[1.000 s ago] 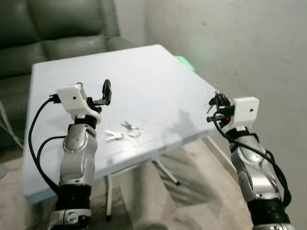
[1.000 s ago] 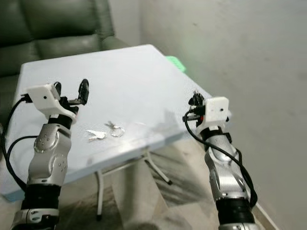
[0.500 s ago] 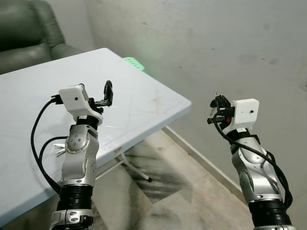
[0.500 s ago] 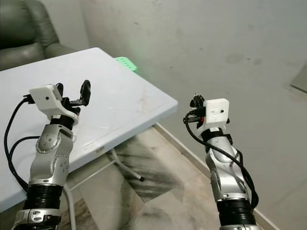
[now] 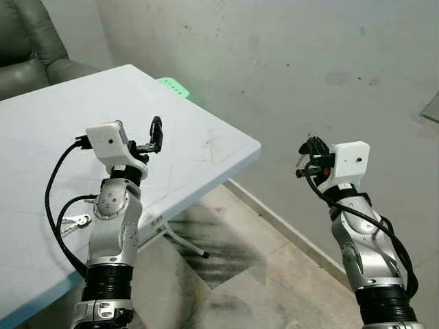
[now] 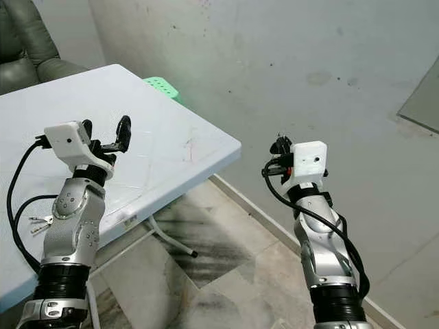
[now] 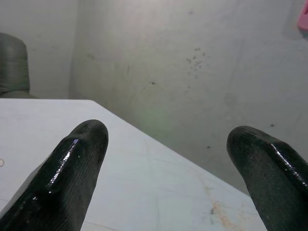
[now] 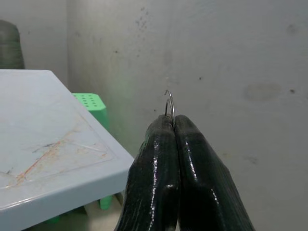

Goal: Hang keys on a hook

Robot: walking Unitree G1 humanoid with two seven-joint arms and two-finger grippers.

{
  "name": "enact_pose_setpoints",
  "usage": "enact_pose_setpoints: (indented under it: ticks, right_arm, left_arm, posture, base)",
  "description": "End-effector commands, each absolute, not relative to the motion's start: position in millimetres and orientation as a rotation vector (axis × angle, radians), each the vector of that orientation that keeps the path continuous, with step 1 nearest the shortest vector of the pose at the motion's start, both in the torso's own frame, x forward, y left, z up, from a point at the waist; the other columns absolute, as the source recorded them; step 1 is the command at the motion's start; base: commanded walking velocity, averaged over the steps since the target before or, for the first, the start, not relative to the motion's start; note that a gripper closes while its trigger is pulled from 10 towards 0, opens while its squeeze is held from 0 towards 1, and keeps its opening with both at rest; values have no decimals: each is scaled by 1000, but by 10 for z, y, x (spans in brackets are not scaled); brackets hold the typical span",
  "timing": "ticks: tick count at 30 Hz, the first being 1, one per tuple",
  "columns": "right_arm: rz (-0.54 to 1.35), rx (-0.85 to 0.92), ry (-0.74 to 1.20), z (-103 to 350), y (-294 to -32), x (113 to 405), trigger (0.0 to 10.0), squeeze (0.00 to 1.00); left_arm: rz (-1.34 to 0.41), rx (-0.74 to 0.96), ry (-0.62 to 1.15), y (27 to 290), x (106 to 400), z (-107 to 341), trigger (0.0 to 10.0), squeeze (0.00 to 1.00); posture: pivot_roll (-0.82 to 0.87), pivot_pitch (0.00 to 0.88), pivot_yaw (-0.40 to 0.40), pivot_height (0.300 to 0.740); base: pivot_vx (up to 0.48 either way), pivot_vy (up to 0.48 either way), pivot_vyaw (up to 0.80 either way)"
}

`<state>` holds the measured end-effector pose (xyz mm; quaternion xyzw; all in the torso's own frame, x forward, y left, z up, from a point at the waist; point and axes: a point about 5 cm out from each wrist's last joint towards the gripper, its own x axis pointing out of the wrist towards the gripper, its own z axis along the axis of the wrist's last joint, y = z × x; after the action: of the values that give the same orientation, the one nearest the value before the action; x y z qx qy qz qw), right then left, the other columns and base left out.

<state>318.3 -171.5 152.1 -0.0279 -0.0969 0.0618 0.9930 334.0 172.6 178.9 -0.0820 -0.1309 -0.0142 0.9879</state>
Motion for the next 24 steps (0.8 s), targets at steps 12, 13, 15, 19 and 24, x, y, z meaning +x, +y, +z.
enact_pose_setpoints:
  ticks: [12,13,15,19,24]
  right_arm:
    - [126,-56,-212,1591,-1721,3189,10000,0]
    - [126,-56,-212,1591,-1721,3189,10000,0]
    - [127,-57,-211,1590,-1722,3188,10000,0]
    - [126,-58,-209,1586,-1722,3186,10000,0]
    - [126,-59,-208,1587,-1726,3187,10000,0]
  left_arm:
    - [-26,-113,-244,1724,3329,1777,10000,0]
    - [-25,-112,-244,1722,3329,1776,10000,0]
    - [-15,-118,-239,1728,3328,1766,10000,0]
    - [-18,-116,-233,1725,3327,1758,10000,0]
    - [-18,-134,-231,1725,3326,1751,10000,0]
  posture:
    - [-23,0,-40,740]
    - [-24,0,-41,740]
    - [-23,0,-42,740]
    - [-23,0,-43,740]
    - [-23,0,-44,740]
  base:
    - [0,-181,-742]
    - [0,-480,-738]
    - [0,-240,-738]
    - [0,0,-738]
    - [0,0,-736]
